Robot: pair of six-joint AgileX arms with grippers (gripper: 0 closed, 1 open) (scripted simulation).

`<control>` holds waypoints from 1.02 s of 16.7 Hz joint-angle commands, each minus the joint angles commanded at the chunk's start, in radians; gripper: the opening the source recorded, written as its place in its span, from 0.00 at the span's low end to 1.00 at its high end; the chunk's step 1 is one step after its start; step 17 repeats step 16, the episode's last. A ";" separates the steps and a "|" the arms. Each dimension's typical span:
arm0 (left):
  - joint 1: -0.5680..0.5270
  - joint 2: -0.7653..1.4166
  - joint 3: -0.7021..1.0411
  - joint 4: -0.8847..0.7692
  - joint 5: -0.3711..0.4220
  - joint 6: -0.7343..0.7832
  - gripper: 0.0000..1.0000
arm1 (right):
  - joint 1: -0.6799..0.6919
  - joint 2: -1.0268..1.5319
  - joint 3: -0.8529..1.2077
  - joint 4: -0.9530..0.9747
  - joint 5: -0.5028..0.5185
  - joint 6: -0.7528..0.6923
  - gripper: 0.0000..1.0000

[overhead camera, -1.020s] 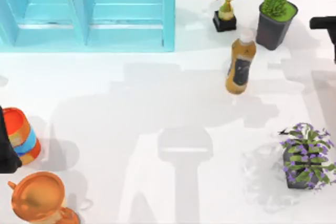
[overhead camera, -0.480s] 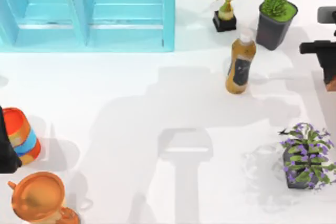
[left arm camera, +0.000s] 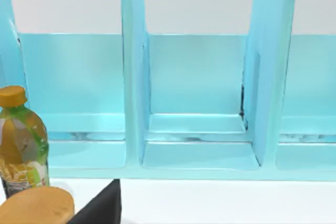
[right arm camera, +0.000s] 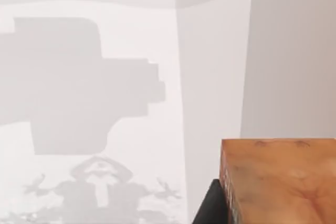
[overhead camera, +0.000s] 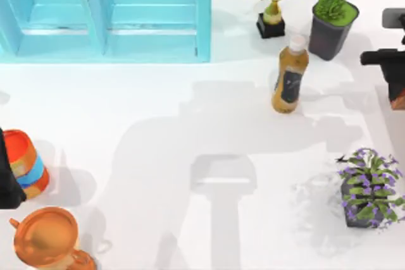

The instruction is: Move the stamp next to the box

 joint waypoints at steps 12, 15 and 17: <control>0.000 0.000 0.000 0.000 0.000 0.000 1.00 | 0.000 0.000 0.000 0.000 0.000 0.000 1.00; 0.000 0.000 0.000 0.000 0.000 0.000 1.00 | 0.000 0.000 0.000 0.000 0.000 0.000 1.00; 0.000 0.000 0.000 0.000 0.000 0.000 1.00 | 0.000 0.000 0.000 0.000 0.000 0.000 1.00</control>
